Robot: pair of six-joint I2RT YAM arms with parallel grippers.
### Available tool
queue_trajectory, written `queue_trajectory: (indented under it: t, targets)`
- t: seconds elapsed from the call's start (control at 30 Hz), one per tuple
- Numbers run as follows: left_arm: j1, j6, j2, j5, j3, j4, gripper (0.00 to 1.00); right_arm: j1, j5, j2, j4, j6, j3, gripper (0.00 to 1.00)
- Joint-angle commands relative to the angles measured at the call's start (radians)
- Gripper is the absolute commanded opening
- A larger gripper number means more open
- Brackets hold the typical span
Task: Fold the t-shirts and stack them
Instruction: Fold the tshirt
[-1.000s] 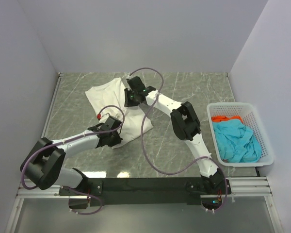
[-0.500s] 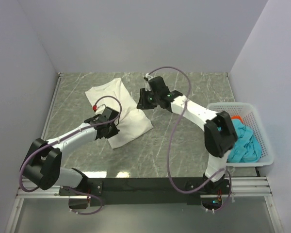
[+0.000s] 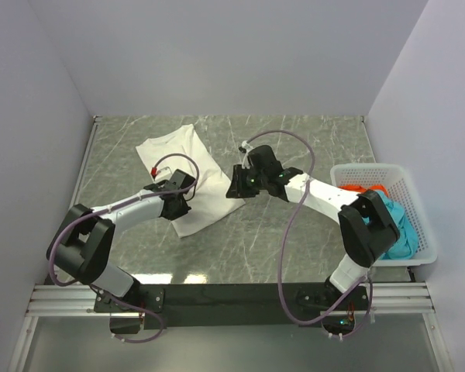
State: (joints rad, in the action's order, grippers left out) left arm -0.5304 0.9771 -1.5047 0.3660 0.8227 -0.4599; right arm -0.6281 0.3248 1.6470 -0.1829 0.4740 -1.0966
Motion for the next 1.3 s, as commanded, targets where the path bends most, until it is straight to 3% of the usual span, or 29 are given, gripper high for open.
queue_trajectory:
  t: [0.0, 0.5, 0.8, 1.13, 1.23, 1.27]
  targets:
    - [0.003, -0.011, -0.003, 0.042, 0.046, 0.003, 0.13, -0.016, 0.092, 0.048, 0.151, 0.052, -0.026, 0.32]
    - [0.072, -0.043, -0.046, 0.091, 0.056, 0.03, 0.11, 0.005, 0.088, 0.364, 0.249, 0.176, -0.057, 0.29]
    - [0.194, -0.097, -0.078, 0.097, 0.148, 0.04, 0.11, 0.021, 0.099, 0.356, 0.263, 0.173, -0.025, 0.28]
    - [0.306, -0.161, -0.255, 0.05, 0.47, -0.035, 0.13, 0.019, 0.118, 0.321, 0.238, 0.157, -0.042, 0.28]
    - [0.305, -0.138, -0.181, 0.009, 0.437, -0.04, 0.2, 0.021, 0.102, 0.281, 0.206, 0.132, -0.052, 0.28]
    - [0.303, -0.129, -0.125, -0.004, 0.417, -0.037, 0.27, 0.021, 0.097, 0.272, 0.198, 0.124, -0.055, 0.28]
